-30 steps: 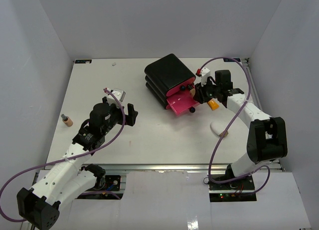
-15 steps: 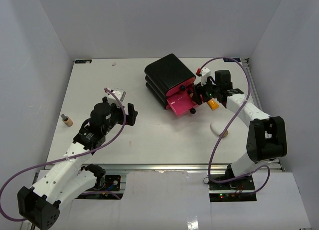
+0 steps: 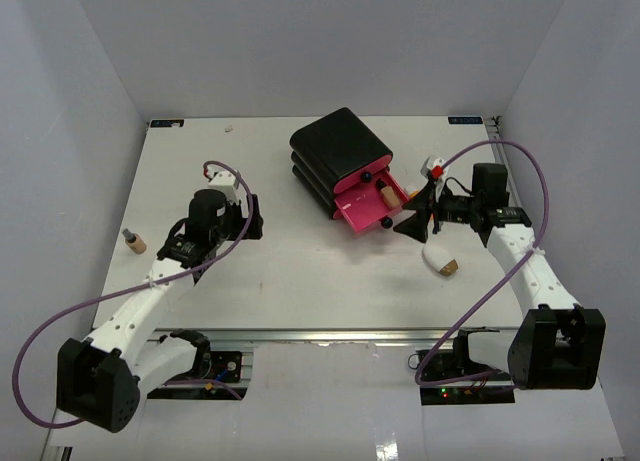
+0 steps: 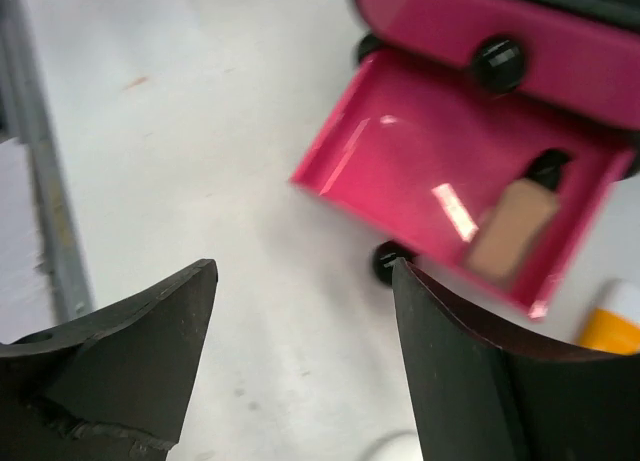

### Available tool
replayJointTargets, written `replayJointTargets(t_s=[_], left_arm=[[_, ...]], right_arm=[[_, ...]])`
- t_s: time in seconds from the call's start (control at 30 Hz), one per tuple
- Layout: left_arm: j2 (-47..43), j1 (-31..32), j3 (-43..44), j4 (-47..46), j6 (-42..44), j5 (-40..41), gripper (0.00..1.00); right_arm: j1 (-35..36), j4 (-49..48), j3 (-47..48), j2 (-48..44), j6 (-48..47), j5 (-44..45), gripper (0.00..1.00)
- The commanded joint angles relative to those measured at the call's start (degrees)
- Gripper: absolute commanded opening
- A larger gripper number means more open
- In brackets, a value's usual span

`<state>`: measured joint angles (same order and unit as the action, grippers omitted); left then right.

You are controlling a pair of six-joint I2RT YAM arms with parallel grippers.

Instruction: Organize the makeup

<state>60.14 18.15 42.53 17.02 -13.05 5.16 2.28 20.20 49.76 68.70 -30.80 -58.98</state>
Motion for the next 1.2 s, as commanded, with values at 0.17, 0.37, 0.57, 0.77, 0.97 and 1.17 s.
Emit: replayJointTargets(t_s=[0.17,0.37,0.57,0.77,0.97,1.17], left_arm=[[9.7,-12.7,10.5,13.3,-21.7,18.5,0.97],[12.2,-14.8,6.5,16.9,-30.9,35.1,0.95],[18.5,-22.0,3.1,16.3,-38.5,42.0,0.95],[23.7,-23.7,3.9,12.2,-39.4,49.8,0.95],[30.8,-26.6,5.5,7.2,-36.4,52.9,0.94],[35.9,-28.9,8.5,4.9,-35.7,53.3,0.92]], right_arm=[[-8.4,3.3,-2.6,0.5,-4.0,-13.4,0.79],[-8.7,3.3,-2.7,0.8,-3.7,-13.1,0.79],[-11.2,3.2,-3.1,0.4,-3.3,-15.0,0.79],[-14.2,3.2,-3.3,1.0,-2.9,-16.5,0.79],[-16.3,3.2,-3.4,1.4,-2.7,-17.9,0.80],[-17.5,3.2,-3.4,1.8,-2.5,-18.7,0.80]])
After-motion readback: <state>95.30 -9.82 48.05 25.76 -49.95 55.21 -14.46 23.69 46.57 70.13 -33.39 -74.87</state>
